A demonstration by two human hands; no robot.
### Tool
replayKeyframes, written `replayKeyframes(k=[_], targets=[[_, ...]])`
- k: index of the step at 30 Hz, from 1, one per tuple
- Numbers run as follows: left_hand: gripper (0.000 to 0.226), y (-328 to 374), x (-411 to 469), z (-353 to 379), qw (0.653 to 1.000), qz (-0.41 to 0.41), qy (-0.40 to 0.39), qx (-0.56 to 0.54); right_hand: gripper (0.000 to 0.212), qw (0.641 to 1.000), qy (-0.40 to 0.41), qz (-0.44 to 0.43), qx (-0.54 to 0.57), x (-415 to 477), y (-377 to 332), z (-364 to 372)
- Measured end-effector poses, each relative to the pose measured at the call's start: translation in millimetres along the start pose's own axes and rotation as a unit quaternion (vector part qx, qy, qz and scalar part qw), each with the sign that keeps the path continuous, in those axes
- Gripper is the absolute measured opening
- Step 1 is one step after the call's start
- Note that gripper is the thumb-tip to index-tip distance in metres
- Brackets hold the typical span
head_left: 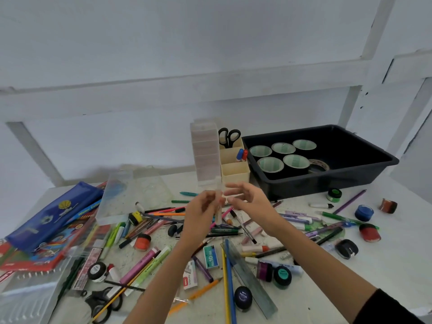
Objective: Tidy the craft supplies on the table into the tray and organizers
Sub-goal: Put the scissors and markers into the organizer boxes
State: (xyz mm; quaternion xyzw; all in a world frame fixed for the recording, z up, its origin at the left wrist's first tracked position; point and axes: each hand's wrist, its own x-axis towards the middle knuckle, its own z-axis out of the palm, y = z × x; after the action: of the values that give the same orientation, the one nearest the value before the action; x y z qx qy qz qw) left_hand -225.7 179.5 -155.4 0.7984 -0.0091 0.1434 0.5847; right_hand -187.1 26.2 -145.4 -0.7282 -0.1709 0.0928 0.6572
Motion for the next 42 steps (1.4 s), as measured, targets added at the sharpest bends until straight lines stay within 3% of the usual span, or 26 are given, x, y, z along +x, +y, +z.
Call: replayKeyframes(k=[4,8,11,13,15,19,23,26,30,33,35,42], targets=[[0.014,19,19,-15,0.971,-0.068,0.060,-0.220,0.027,0.999,-0.035,0.024,0.002,11,0,10],[0.026,17,27,-23,0.945,-0.092,0.092,-0.299,0.021,0.996,0.005,0.033,0.082,18,4,17],[0.032,10,36,-29,0.901,-0.137,0.144,-0.386,0.019,0.984,0.040,0.066,0.162,34,3,14],[0.030,4,43,-32,0.878,-0.171,0.133,-0.427,0.021,0.966,0.065,0.083,0.238,48,-4,13],[0.027,-2,51,-32,0.888,-0.199,0.099,-0.404,0.017,0.962,0.085,0.065,0.250,64,-15,12],[0.025,-10,74,-32,0.936,-0.196,0.084,-0.282,0.010,0.983,0.163,-0.058,0.064,97,-45,6],[0.031,-8,115,-44,0.976,-0.119,0.147,-0.103,0.015,0.932,0.254,-0.236,-0.102,129,-73,-8],[0.041,-1,144,-49,0.984,-0.070,0.165,-0.003,0.017,0.894,0.256,-0.314,-0.191,148,-78,-11],[0.052,-7,175,-44,0.984,-0.085,0.118,0.104,0.018,0.891,0.188,-0.291,-0.292,173,-61,-10],[0.023,-12,183,-33,0.981,-0.061,0.111,0.145,0.018,0.876,0.166,-0.264,-0.369,184,-46,-12],[0.014,-12,184,-28,0.978,-0.058,0.141,0.140,0.017,0.855,0.164,-0.268,-0.412,184,-41,-13],[0.024,-19,187,-29,0.974,-0.051,0.147,0.166,0.027,0.750,0.067,-0.243,-0.612,192,-54,-11]])
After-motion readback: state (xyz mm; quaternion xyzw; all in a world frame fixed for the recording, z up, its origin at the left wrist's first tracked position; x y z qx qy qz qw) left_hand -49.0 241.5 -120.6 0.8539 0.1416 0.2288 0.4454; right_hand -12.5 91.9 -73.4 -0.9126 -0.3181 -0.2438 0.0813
